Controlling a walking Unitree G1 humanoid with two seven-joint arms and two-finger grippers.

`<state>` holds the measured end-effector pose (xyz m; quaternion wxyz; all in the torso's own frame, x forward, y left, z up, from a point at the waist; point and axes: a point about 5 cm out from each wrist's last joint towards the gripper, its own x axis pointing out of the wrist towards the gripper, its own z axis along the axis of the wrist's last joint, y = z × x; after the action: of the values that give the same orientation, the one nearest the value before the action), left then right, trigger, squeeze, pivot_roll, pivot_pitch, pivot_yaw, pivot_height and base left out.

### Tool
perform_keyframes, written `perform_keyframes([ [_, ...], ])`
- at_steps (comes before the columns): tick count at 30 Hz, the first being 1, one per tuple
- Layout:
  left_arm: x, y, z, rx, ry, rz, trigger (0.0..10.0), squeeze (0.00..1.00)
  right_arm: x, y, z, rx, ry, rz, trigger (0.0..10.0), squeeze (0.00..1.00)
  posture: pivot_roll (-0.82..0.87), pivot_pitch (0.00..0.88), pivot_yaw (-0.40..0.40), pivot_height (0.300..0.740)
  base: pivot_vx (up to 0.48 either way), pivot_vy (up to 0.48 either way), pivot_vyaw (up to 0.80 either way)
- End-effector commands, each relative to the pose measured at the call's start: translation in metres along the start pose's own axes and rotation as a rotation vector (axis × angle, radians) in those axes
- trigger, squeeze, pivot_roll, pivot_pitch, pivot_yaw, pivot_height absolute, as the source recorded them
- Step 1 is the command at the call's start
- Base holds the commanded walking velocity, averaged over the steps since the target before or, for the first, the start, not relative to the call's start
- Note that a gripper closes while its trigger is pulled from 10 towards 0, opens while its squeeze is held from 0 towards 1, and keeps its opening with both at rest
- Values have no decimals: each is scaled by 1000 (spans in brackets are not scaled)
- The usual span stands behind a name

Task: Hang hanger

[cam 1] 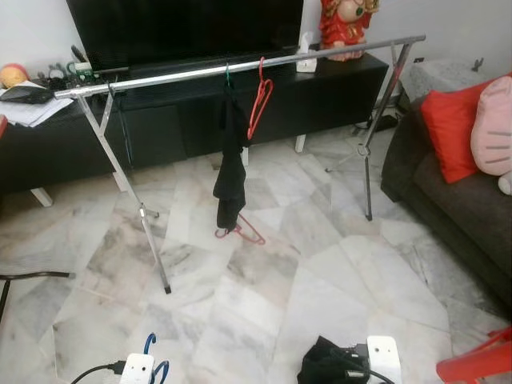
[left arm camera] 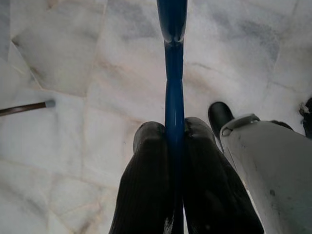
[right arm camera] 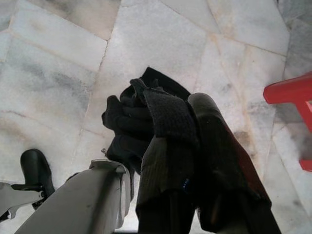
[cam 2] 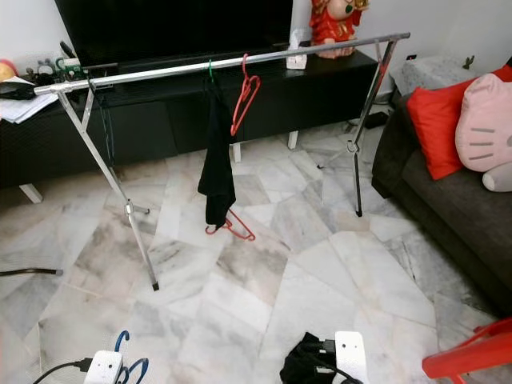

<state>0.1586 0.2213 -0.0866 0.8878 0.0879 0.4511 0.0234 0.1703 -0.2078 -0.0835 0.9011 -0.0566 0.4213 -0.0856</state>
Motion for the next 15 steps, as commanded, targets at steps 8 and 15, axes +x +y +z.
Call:
perform_keyframes([
  [8, -1, 2, -5, 17, 13, -4, 10000, 0, -1, 1, -1, 13, -6, -6, 10000, 0, -112, 0, 11, 740, -284, 0, 0],
  [15, -1, 1, -5, 14, 14, -5, 10000, 0, -1, 1, -2, 12, -5, -5, 10000, 0, -112, 0, 10, 740, -302, 0, 0],
])
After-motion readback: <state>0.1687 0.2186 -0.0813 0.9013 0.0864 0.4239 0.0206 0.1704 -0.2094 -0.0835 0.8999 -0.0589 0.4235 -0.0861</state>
